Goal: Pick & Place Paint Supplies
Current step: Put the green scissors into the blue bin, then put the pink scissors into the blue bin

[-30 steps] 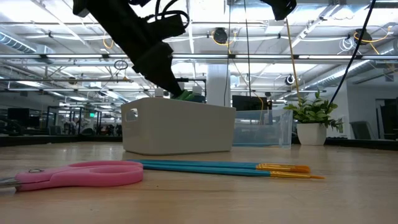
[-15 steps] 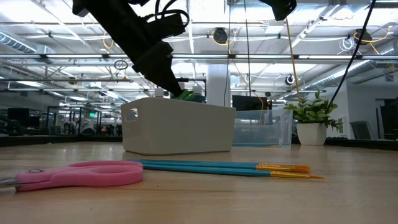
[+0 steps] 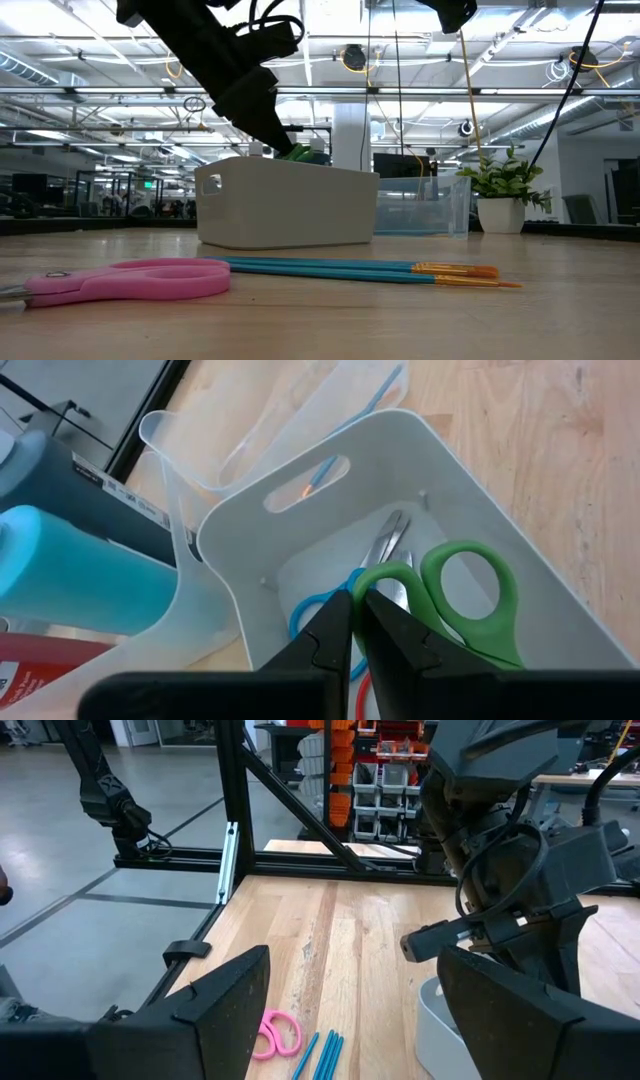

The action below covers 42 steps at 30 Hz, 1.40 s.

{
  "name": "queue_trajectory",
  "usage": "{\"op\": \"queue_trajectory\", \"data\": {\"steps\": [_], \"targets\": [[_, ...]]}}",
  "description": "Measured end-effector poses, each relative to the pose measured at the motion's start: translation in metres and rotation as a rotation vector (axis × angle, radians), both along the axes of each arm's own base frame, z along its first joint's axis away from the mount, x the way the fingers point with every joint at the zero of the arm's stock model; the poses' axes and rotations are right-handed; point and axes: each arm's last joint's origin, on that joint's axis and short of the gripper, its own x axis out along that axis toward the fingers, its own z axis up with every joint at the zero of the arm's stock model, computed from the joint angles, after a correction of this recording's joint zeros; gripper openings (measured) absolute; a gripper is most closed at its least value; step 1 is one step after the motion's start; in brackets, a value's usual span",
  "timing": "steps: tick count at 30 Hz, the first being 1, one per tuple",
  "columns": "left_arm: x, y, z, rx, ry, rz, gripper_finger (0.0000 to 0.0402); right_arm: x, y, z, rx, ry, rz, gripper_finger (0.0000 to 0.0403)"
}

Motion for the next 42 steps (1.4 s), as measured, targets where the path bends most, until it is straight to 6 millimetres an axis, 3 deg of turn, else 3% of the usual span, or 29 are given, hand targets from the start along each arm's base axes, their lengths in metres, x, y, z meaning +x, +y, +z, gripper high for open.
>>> {"op": "queue_trajectory", "data": {"steps": [5, 14, 20, 29, 42], "targets": [[0.000, 0.000, 0.000, 0.003, -0.003, 0.008, 0.0044, 0.000, 0.000, 0.000, 0.000, 0.000, 0.000, 0.0279], [-0.001, 0.000, 0.001, -0.008, -0.013, 0.020, 0.0161, 0.000, 0.000, 0.000, 0.000, 0.001, 0.000, 0.0279], [-0.009, -0.011, 0.020, -0.074, -0.066, -0.052, 0.0204, 0.000, 0.000, 0.000, -0.001, 0.001, 0.000, 0.0279], [-0.031, -0.048, 0.051, -0.246, -0.179, -0.183, 0.0214, 0.000, 0.000, 0.000, -0.003, 0.001, 0.000, 0.0279], [-0.050, -0.112, 0.037, -0.487, -0.103, -0.325, 0.0214, 0.000, 0.000, 0.000, -0.001, 0.001, 0.000, 0.0279]]}}
